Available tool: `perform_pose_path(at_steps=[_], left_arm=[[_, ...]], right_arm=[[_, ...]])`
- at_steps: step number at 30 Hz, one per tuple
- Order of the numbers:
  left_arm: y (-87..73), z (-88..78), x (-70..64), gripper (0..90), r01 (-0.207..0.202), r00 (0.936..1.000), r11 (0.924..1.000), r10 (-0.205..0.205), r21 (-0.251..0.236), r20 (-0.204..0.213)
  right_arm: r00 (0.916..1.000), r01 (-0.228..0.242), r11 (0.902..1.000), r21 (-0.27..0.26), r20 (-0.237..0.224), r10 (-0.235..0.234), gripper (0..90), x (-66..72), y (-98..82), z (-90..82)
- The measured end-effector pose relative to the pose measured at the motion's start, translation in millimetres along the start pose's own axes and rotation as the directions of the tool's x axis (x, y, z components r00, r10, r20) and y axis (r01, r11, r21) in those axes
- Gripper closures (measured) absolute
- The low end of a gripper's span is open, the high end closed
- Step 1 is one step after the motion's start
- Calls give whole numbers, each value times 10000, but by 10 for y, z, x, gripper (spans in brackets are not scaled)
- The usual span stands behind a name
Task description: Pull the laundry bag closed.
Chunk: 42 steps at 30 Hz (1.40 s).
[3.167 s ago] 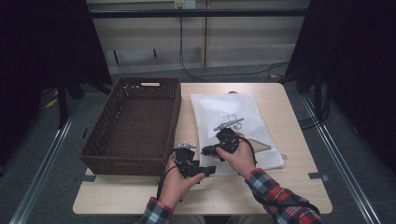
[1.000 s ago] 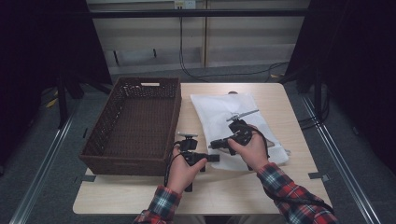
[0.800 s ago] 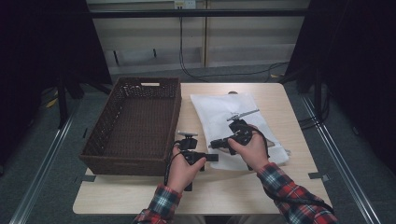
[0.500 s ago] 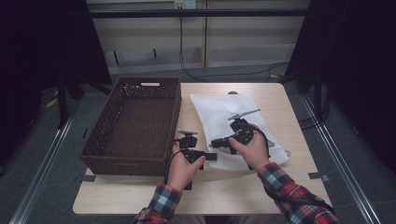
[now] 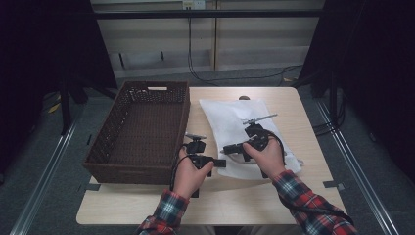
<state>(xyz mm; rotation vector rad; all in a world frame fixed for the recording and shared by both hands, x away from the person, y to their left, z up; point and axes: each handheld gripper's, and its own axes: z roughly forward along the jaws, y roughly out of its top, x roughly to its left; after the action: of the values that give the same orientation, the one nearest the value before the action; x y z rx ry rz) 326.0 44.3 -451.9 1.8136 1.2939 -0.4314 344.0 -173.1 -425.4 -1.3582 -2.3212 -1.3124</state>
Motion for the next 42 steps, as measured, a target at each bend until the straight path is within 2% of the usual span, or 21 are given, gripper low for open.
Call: perform_pose_path(at_steps=[3,5,7,9,13,26,27,28,29,31,32,35,40,42], left_arm=[[24,-26,3,864,-197,9998,9997,198,147,-63],[29,-29,-16,865,-99,9999,9999,99,118,-13],[35,-37,-1,865,-307,9995,9994,305,176,69],[33,-40,-5,865,-142,9999,9999,142,75,-41],[27,-40,-1,865,43,10000,10000,-43,-1,54],[27,-70,28,866,-28,9999,10000,28,36,106],[23,-65,26,867,96,9999,9999,-95,-102,131],[25,-74,43,867,-144,9999,9999,144,-68,-59],[18,-66,32,867,133,9999,9998,-133,-130,67],[10,-64,41,867,208,9997,9996,-206,-170,114],[11,-72,54,867,74,9999,10000,-73,-51,106],[5,-79,58,867,23,10000,10000,-23,-58,69],[5,-66,49,866,148,9998,9998,-147,-110,137],[12,-63,48,859,41,9999,9999,-40,-137,107]], right_arm=[[10000,-52,10000,-49,-67,52,876,2,8,-13],[9999,-98,9999,-86,-87,97,876,4,13,-17],[9998,-130,9999,-92,-123,129,876,0,16,-19],[9998,-152,9998,-129,-151,150,876,-7,13,-24],[9996,-220,9997,-139,-174,217,876,-25,2,-25],[9994,-238,9995,-192,-262,233,877,-45,-13,-38],[9994,-225,9996,-197,-250,220,877,-42,-11,-41],[9994,-215,9996,-174,-264,211,877,-44,-8,-41],[9995,-213,9996,-176,-253,209,877,-43,-8,-43],[9994,-230,9996,-157,-273,226,877,-44,-11,-43],[9994,-230,9996,-165,-276,225,878,-45,-15,-42],[9991,-295,9994,-172,-311,290,877,-53,-27,-44],[9983,-385,9990,-204,-450,375,878,-76,-35,-50],[9980,-431,9988,-233,-481,420,878,-76,-36,-48]])
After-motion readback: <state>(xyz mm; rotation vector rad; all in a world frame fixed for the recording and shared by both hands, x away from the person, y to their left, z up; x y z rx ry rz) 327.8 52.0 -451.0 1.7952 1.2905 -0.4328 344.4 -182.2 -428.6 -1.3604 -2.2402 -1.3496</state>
